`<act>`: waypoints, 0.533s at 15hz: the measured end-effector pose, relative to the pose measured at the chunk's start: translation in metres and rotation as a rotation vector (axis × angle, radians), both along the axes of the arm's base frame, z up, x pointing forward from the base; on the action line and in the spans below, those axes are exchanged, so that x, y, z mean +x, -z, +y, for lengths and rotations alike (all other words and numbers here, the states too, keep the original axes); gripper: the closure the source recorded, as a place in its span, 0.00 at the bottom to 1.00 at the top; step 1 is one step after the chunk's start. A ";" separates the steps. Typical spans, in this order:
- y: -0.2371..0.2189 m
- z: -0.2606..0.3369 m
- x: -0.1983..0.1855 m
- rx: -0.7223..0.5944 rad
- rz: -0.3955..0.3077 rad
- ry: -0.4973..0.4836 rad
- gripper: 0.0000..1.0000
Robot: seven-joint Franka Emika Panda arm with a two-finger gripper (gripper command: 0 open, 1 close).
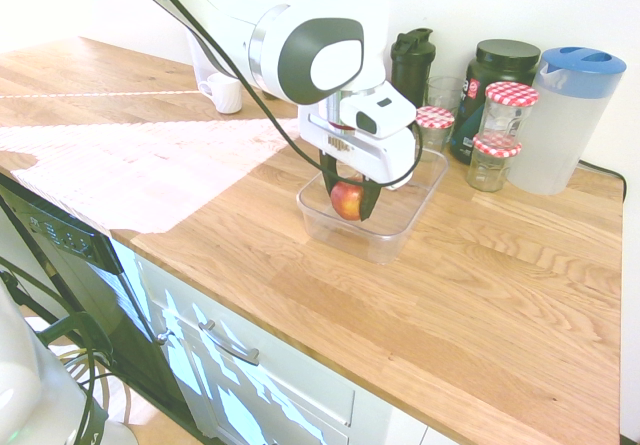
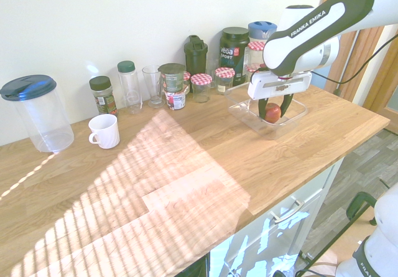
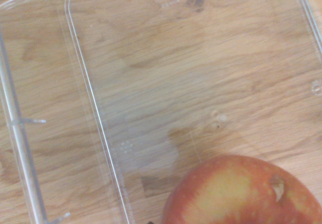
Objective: Put the apple into the container
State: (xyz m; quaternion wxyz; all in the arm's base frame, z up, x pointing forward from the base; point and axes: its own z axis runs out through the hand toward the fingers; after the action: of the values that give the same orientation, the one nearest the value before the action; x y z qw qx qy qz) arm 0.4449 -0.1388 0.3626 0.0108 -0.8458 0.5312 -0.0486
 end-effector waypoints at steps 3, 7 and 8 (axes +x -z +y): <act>-0.004 -0.001 0.005 -0.001 -0.013 0.006 0.00; -0.022 -0.003 0.016 -0.008 -0.042 0.007 0.00; -0.027 -0.003 0.019 -0.009 -0.046 0.005 0.00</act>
State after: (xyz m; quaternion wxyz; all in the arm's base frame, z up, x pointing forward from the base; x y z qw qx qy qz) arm 0.4634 -0.1422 0.3893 0.0190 -0.8432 0.5327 -0.0704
